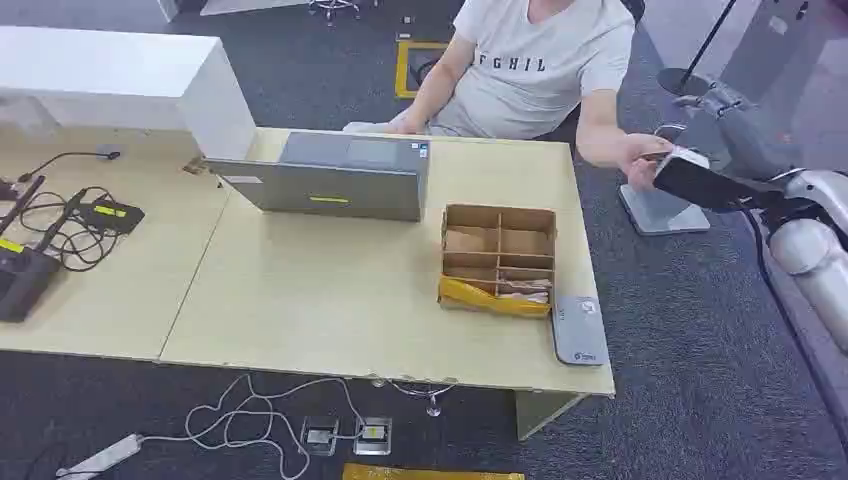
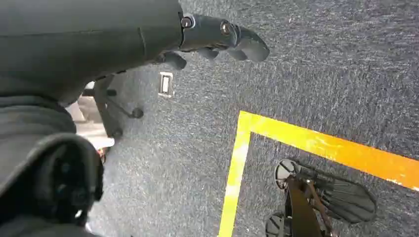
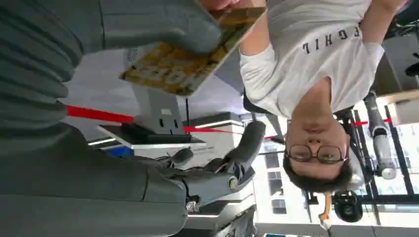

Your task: Pass the card to the sensor for recognition and then transmit it.

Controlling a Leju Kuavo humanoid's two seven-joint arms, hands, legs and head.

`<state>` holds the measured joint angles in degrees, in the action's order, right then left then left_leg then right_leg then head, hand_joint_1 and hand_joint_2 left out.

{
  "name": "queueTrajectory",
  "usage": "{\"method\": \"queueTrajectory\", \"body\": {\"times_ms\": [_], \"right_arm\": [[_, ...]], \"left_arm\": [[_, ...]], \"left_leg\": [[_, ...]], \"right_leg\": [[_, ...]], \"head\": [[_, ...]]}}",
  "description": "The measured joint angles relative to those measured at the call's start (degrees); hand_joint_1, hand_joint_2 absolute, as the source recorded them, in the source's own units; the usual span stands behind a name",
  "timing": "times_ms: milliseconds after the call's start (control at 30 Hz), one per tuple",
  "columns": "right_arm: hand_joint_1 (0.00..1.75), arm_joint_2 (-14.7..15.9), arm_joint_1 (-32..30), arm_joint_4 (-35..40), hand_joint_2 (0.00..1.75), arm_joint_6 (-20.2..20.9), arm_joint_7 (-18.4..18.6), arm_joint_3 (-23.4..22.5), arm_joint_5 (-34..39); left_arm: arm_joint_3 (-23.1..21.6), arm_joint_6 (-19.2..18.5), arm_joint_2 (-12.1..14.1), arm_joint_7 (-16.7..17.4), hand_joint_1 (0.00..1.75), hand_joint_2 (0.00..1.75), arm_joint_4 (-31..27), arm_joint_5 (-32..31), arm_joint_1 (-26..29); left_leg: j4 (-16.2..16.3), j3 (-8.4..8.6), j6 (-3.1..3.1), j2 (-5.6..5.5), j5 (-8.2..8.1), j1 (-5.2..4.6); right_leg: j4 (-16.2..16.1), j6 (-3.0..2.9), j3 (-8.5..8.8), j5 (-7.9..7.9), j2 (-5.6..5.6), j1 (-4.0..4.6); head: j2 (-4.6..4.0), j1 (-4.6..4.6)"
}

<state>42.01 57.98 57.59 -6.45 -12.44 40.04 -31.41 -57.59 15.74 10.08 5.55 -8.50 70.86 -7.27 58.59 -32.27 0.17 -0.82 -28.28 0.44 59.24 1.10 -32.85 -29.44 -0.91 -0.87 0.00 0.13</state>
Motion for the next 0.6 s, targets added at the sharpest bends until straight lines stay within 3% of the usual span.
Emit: {"method": "queueTrajectory", "body": {"times_ms": [600], "right_arm": [[1.75,2.1,-2.86,2.05,1.75,2.23,1.64,-1.31,3.48]], "left_arm": [[-2.14,-1.01,0.42,-0.81,0.0,0.0,0.0,-1.66,0.0]], "left_leg": [[0.0,0.03,0.0,0.01,0.0,0.0]], "right_leg": [[0.0,0.0,0.01,0.0,0.02,0.0]], "head": [[0.0,-0.02]]}}
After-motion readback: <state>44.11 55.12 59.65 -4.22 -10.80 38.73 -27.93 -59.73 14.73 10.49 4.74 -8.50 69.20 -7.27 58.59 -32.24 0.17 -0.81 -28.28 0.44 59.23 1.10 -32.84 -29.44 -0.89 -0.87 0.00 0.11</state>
